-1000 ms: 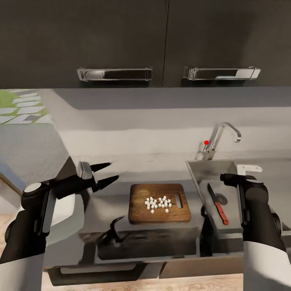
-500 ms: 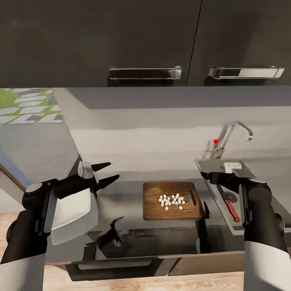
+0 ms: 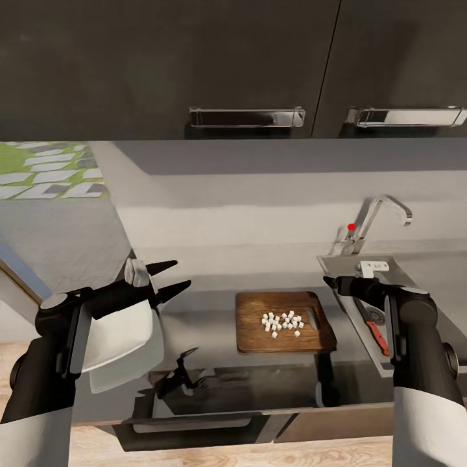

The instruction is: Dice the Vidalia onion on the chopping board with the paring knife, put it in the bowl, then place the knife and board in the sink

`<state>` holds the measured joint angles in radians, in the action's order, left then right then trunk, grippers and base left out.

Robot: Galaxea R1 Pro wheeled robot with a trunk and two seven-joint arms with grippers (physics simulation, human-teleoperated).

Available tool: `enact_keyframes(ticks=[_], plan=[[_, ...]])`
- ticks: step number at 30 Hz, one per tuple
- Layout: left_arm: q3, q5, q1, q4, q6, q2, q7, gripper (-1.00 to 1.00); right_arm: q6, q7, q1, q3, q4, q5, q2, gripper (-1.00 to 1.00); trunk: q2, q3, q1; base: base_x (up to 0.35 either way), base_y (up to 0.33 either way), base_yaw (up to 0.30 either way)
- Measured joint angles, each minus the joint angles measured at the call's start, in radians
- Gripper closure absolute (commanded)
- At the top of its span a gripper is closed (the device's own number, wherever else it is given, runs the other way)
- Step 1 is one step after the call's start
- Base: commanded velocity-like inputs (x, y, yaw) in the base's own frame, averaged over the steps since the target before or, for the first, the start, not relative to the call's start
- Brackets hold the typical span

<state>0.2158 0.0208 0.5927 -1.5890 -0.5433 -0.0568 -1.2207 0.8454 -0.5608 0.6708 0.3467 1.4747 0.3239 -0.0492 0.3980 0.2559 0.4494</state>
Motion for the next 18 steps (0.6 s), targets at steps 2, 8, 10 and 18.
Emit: enact_keyframes(ticks=[2, 8, 10, 18], plan=[[0.0, 0.0, 0.0, 0.0, 0.0, 0.0, 0.0, -1.0, 0.001, 0.001, 0.0, 0.0, 0.0, 0.0, 0.0, -1.0, 0.0, 0.0, 0.0, 0.0, 0.106, 0.0], [0.0, 0.0, 0.0, 0.0, 0.0, 0.0, 0.001, -1.0, 0.001, 0.048, 0.0, 0.001, 0.0, 0.0, 0.0, -1.0, 0.0, 0.0, 0.0, 0.0, 0.247, 0.0], [0.0, 0.0, 0.0, 0.0, 0.0, 0.0, 0.001, -1.0, 0.001, 0.051, 0.0, 0.0, 0.0, 0.0, 0.0, -1.0, 0.0, 0.0, 0.0, 0.0, 0.065, 0.0], [0.0, 0.0, 0.0, 0.0, 0.0, 0.0, 0.001, -1.0, 0.006, 0.116, 0.0, 0.0, 0.0, 0.0, 0.0, -1.0, 0.0, 0.0, 0.0, 0.0, 0.007, 0.0]])
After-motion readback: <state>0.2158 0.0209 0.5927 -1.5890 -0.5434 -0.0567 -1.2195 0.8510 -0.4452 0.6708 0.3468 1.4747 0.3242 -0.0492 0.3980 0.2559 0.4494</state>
